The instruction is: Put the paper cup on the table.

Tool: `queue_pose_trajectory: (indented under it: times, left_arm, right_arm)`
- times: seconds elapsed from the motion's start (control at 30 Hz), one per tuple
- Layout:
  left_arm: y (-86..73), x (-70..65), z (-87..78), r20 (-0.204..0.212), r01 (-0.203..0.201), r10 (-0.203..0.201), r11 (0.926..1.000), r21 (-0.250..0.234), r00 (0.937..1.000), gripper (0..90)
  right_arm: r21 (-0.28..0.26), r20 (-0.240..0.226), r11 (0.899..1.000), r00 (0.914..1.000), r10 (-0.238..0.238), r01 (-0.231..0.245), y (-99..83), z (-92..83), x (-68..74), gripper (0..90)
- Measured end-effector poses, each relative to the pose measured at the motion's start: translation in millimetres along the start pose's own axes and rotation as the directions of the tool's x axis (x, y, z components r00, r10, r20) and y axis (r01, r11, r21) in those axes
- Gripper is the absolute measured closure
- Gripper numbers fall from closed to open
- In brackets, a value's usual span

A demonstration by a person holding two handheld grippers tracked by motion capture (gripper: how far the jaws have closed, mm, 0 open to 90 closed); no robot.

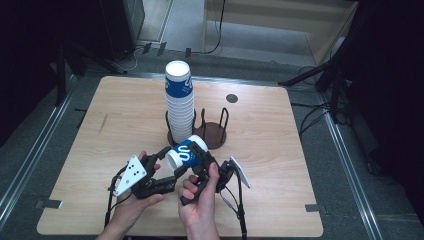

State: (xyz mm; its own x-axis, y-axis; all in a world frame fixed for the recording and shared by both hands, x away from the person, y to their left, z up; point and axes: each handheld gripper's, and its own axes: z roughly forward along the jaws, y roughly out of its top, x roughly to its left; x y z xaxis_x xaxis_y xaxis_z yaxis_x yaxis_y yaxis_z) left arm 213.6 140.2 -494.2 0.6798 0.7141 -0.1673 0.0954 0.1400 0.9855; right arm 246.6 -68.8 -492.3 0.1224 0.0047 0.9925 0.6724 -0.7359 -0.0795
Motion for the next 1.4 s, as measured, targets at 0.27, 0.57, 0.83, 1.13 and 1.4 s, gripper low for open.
queue_pose_trajectory:
  times: [0.27, 0.57, 0.83, 1.13, 1.4]
  left_arm:
    - [3.5, 6.1, -4.7, 0.023, 0.054, -0.054, 0.9985, 0.011, 0.9983, 19.5]
    - [7.3, 18.4, -11.1, 0.000, 0.098, -0.099, 0.9913, 0.087, 0.9951, 11.1]
    - [7.9, 30.1, -17.9, -0.059, 0.080, -0.073, 0.9879, 0.133, 0.9956, 7.7]
    - [4.7, 44.0, -23.6, -0.114, 0.063, -0.036, 0.9684, 0.242, 0.9929, 1.4]
    - [-1.5, 61.2, -32.9, -0.230, 0.084, -0.016, 0.9529, 0.291, 0.9730, 0.0]
  right_arm:
    - [-0.072, 0.002, 0.995, 0.9972, -0.074, 0.074, 7.1, -7.7, 5.4, 21.4]
    - [-0.130, 0.026, 0.970, 0.9790, -0.202, 0.204, 13.7, -12.3, 8.9, 21.5]
    - [-0.154, 0.059, 0.926, 0.9392, -0.338, 0.343, 13.6, -15.6, 16.3, 21.5]
    - [-0.169, 0.061, 0.867, 0.8830, -0.465, 0.469, 13.4, -18.2, 20.9, 21.5]
    - [-0.205, 0.113, 0.777, 0.8030, -0.585, 0.595, 16.2, -24.3, 25.3, 21.5]
